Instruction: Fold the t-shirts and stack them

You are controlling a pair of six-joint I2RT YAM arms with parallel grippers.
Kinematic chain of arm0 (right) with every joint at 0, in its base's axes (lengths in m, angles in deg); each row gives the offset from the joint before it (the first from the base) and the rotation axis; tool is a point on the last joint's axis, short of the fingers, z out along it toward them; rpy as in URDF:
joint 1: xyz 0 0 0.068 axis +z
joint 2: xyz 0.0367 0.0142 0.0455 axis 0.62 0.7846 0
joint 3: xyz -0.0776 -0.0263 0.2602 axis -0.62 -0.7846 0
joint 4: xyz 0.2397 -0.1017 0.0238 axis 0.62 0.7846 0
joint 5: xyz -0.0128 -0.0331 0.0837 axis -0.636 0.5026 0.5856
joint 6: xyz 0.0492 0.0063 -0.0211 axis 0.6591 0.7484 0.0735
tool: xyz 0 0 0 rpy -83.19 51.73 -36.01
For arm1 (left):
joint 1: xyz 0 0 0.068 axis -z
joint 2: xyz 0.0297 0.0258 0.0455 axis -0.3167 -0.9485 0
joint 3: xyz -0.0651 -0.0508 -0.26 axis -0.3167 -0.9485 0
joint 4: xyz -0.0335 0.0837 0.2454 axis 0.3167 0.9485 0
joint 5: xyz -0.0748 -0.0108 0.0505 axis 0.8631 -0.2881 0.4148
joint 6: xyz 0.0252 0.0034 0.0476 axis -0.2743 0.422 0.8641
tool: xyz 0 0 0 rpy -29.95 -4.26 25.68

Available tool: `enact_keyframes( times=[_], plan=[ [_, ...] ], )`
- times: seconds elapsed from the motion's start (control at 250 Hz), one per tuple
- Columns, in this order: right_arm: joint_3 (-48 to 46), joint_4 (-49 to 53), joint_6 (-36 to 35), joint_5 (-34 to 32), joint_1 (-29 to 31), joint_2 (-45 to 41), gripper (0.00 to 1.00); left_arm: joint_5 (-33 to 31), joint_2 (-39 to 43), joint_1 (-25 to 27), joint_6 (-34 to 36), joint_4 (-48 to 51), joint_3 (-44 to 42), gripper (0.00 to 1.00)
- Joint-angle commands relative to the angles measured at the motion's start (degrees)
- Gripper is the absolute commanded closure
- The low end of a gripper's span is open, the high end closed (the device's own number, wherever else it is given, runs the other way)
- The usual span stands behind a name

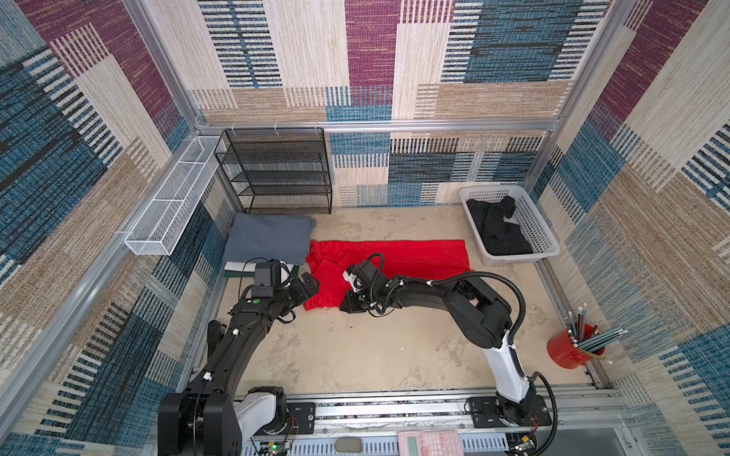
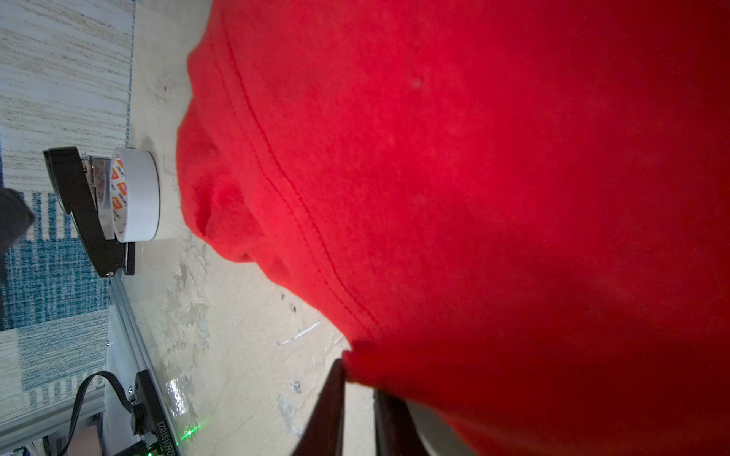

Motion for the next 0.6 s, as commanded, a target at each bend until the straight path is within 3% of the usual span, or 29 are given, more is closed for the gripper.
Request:
enact_keyframes(
  times=[0.0,0.388,0.596],
  plan=[
    [-0.2,0.6,0.8,-0.2,0.1,-0.7,0.91,-0.3,-0.1,-0.2,1.4,0.5,0.4,0.02],
    [-0.1,0.1,1.6,-0.2,0.1,-1.4,0.92,-0.3,0.0,-0.3,1.4,0.5,0.1,0.02],
    [0.5,-0.6,2.2,0.7,0.1,-1.9,1.00,0.0,0.0,-0.3,1.5,0.8,0.1,0.02]
  ],
)
